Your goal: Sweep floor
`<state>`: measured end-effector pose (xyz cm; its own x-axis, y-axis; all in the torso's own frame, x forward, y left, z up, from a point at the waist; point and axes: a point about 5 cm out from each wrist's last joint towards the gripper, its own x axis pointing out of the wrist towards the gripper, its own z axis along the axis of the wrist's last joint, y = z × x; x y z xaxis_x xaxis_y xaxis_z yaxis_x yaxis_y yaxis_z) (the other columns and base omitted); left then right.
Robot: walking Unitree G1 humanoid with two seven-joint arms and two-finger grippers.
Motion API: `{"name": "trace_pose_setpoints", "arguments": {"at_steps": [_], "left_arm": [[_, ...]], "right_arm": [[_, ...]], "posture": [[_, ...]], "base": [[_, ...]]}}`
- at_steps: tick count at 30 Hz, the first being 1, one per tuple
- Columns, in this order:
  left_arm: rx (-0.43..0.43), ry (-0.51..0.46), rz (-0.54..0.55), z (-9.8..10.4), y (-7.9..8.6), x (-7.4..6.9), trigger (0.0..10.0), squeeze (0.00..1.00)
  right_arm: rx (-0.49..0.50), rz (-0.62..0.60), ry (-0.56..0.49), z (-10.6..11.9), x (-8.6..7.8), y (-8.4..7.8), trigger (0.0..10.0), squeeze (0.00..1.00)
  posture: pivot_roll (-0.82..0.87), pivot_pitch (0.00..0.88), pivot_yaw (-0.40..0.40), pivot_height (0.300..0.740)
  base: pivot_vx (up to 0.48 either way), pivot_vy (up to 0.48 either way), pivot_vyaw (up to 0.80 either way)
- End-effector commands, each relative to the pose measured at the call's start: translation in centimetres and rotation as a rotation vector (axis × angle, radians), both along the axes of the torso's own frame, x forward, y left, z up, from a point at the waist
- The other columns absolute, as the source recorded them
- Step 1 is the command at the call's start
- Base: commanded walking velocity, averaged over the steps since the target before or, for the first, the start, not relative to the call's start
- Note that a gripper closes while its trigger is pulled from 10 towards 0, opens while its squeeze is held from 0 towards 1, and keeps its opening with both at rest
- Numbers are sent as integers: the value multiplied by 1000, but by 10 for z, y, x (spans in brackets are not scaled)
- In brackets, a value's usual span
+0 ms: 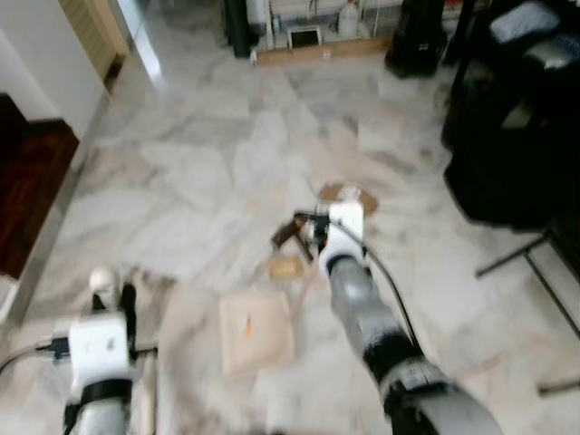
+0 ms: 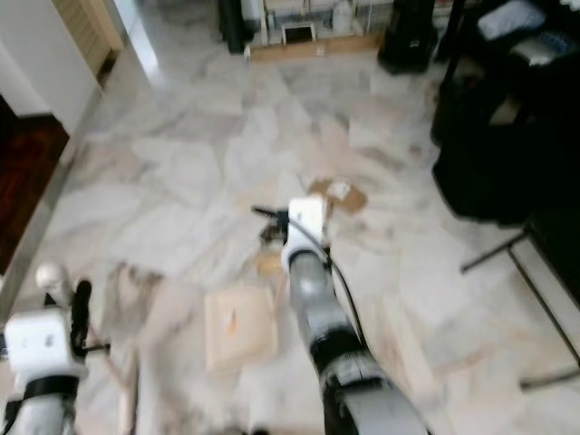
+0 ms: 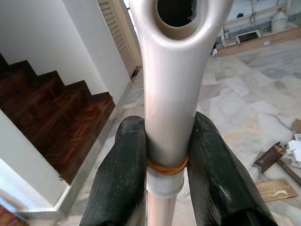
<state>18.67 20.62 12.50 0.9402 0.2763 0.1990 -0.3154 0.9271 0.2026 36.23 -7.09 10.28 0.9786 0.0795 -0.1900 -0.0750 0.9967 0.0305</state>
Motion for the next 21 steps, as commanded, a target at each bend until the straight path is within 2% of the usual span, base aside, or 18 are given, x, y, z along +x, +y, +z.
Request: {"name": "trace_pose_setpoints", "arguments": {"at_steps": [1,11,15,19,21], "left_arm": [[25,-30,-3,7,1,-2,10000,0],[16,-30,19,7,5,-4,10000,0],[10,-35,25,8,6,-3,10000,0],[11,-37,27,9,7,-3,10000,0],[10,-37,29,8,7,-3,10000,0]], "right_arm": [[-9,8,-40,11,4,4,10000,0],[-3,31,-61,13,3,8,10000,0],[-29,58,-67,14,3,11,10000,0],[-25,55,-68,15,3,11,10000,0],[-6,37,-53,14,4,9,10000,0]], "posture": [[19,129,84,740],[20,99,82,740],[19,103,82,740],[14,114,83,740],[13,114,82,740]], "base": [[0,0,0],[0,0,0],[0,0,0],[256,0,716],[292,0,0]]}}
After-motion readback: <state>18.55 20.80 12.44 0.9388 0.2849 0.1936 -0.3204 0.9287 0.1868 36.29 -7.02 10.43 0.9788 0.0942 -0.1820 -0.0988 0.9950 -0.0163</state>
